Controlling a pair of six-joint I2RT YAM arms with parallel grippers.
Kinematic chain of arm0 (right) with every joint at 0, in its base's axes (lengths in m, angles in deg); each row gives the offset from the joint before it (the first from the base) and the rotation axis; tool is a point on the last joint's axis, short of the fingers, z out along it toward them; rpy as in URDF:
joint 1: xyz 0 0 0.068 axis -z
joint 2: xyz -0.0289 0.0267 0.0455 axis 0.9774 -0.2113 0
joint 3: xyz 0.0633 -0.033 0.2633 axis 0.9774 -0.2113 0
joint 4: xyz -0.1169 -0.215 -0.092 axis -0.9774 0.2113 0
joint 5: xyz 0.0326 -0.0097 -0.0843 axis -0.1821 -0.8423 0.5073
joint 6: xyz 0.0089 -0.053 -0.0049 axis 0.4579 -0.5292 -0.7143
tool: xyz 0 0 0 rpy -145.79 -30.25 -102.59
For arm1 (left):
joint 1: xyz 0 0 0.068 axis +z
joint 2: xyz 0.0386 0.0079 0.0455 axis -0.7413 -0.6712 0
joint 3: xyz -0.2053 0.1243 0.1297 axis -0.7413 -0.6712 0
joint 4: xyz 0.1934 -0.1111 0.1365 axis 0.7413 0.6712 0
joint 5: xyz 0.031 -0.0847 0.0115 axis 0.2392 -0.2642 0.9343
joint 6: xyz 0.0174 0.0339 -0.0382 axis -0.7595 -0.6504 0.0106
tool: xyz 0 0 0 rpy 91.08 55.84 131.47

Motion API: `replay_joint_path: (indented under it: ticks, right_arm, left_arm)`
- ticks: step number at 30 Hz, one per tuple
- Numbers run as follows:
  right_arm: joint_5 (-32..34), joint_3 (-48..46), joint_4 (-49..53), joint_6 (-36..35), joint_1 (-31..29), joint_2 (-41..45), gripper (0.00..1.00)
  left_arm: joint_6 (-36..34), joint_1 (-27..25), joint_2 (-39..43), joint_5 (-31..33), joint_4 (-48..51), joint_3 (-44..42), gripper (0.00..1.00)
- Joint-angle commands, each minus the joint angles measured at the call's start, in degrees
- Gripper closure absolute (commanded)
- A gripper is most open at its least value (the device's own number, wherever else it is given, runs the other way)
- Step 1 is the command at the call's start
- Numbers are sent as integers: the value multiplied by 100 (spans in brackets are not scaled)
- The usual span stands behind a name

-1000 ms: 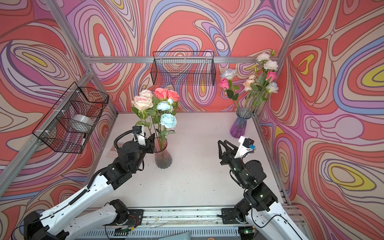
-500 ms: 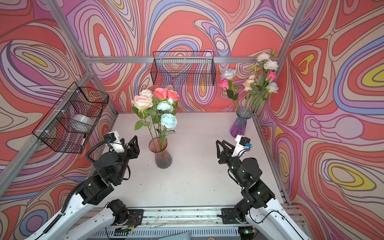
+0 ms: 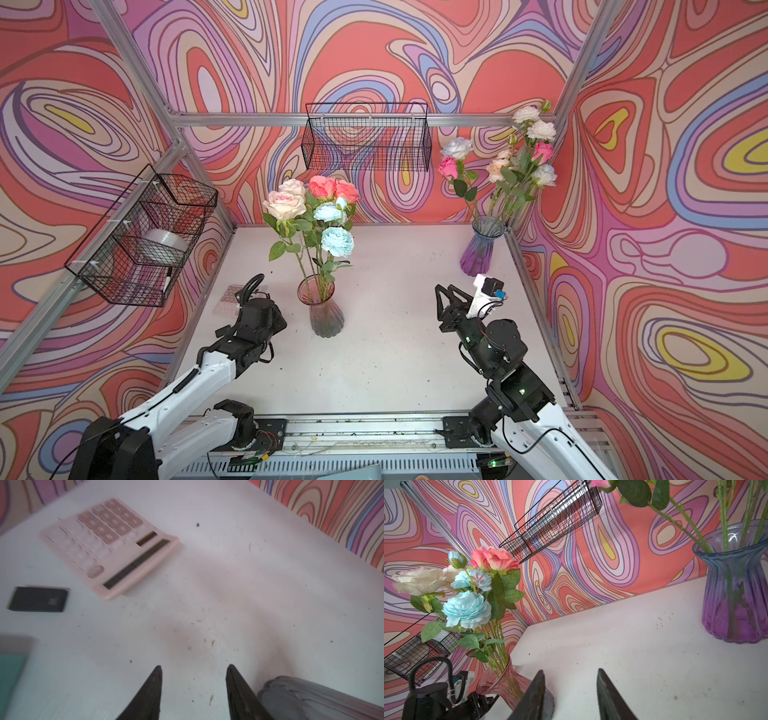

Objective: Arrange the flowers into the vase

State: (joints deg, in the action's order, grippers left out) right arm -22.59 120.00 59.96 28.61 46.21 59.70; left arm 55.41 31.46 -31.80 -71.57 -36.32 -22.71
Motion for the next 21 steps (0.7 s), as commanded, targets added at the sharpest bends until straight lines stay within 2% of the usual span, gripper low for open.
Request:
replay_joint_path:
  ticks: [1, 7, 21]
  right_arm:
    - [132, 74, 207, -87, -16, 15, 58]
    - [126, 155, 156, -111, -20, -120, 58]
    - [149, 330, 253, -122, -13, -227, 58]
  left_arm:
    - [111, 26, -427, -1142, -1200, -53, 55]
    - [108, -178, -1118, -1459, -1806, -121, 57]
    - [-6, -730, -1833, -1628, -2539, 18, 58]
